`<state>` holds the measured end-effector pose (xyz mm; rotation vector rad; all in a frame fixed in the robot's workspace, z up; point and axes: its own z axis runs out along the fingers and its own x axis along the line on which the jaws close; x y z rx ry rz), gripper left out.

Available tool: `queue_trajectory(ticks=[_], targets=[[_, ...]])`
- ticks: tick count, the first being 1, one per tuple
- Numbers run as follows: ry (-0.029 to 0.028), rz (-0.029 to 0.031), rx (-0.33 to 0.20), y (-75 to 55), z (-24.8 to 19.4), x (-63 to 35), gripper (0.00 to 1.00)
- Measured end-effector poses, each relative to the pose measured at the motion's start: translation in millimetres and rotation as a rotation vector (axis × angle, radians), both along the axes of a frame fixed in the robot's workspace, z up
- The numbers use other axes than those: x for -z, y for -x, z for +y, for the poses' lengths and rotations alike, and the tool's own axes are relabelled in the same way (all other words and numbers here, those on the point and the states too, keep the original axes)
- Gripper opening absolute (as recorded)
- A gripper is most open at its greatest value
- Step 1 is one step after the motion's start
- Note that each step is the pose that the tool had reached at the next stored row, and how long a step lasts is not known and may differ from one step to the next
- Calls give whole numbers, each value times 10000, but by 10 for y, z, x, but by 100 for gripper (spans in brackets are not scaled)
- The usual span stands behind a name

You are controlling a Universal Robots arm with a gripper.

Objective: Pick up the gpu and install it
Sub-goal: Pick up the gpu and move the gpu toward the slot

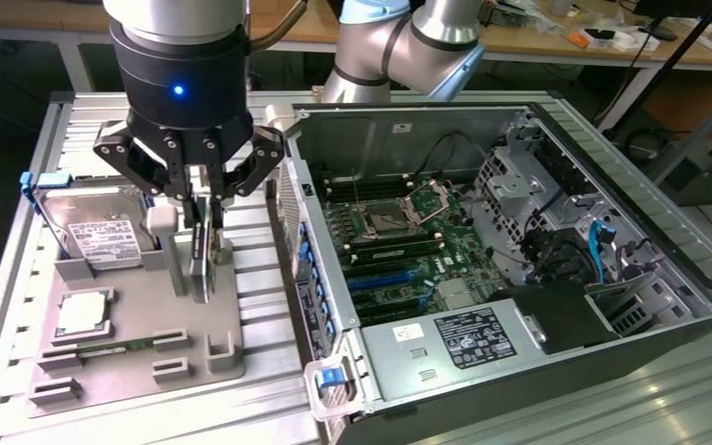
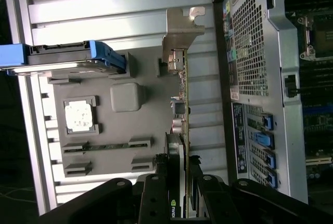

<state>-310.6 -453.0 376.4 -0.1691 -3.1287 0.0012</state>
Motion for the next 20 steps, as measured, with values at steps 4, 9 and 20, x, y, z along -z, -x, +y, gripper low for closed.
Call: queue_trajectory(ticks=[4,9,20], targets=[[22,1,14,0,0,-12,27],[44,1,33,0,0,-28,27],[77,1,72,0,0,-64,27]])
